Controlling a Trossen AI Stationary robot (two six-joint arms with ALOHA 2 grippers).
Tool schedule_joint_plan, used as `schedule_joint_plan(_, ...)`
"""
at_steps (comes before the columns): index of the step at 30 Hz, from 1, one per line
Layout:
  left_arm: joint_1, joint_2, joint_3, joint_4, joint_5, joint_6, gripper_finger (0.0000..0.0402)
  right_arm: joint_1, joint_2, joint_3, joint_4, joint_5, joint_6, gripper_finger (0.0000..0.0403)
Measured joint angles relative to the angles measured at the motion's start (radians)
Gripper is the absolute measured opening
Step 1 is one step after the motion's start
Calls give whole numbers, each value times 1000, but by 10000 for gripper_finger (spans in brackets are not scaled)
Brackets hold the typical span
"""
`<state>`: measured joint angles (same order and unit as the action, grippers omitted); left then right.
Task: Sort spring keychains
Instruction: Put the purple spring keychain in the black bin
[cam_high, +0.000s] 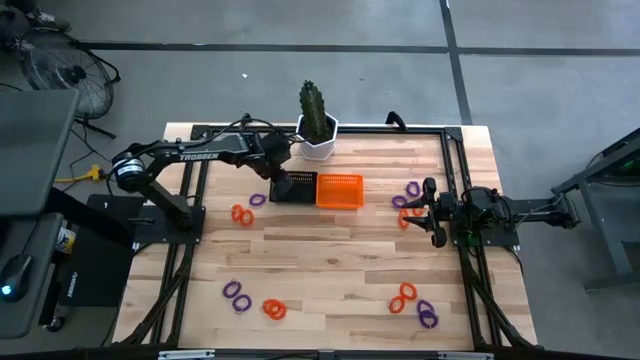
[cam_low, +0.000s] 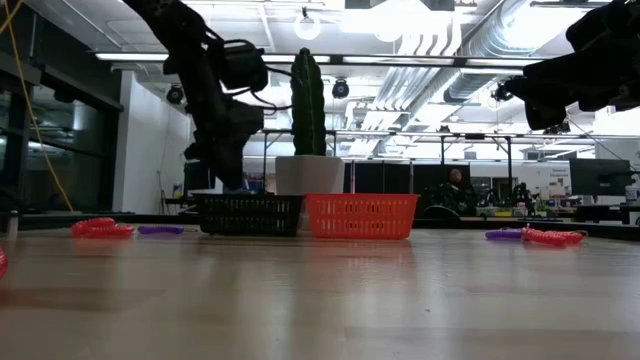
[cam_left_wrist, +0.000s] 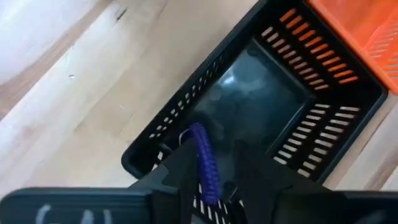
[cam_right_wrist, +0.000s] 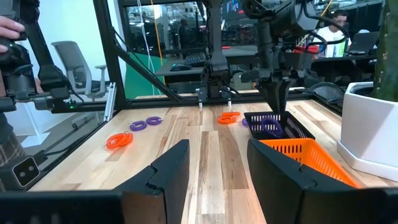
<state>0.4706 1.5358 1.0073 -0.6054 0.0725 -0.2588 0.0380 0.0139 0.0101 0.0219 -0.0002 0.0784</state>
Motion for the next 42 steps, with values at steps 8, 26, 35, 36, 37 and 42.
schedule_joint_plan(8, 0, -27, 7, -251, -12, -8, 122, 0, 0, 0, 0, 0, 0, 156)
schedule_joint_plan(26, 0, -41, -42, -439, -104, -139, 129, 0, 0, 0, 0, 0, 0, 156)
schedule_joint_plan(35, 0, -24, -110, -274, -89, -139, 200, 0, 0, 0, 0, 0, 0, 157)
schedule_joint_plan(36, 0, -13, -111, -271, -90, -139, 204, 0, 0, 0, 0, 0, 0, 157)
schedule_joint_plan(37, 0, -3, -111, -273, -95, -139, 206, 0, 0, 0, 0, 0, 0, 158)
schedule_joint_plan(42, 0, 61, -112, -262, -104, -118, 209, 0, 0, 0, 0, 0, 0, 156)
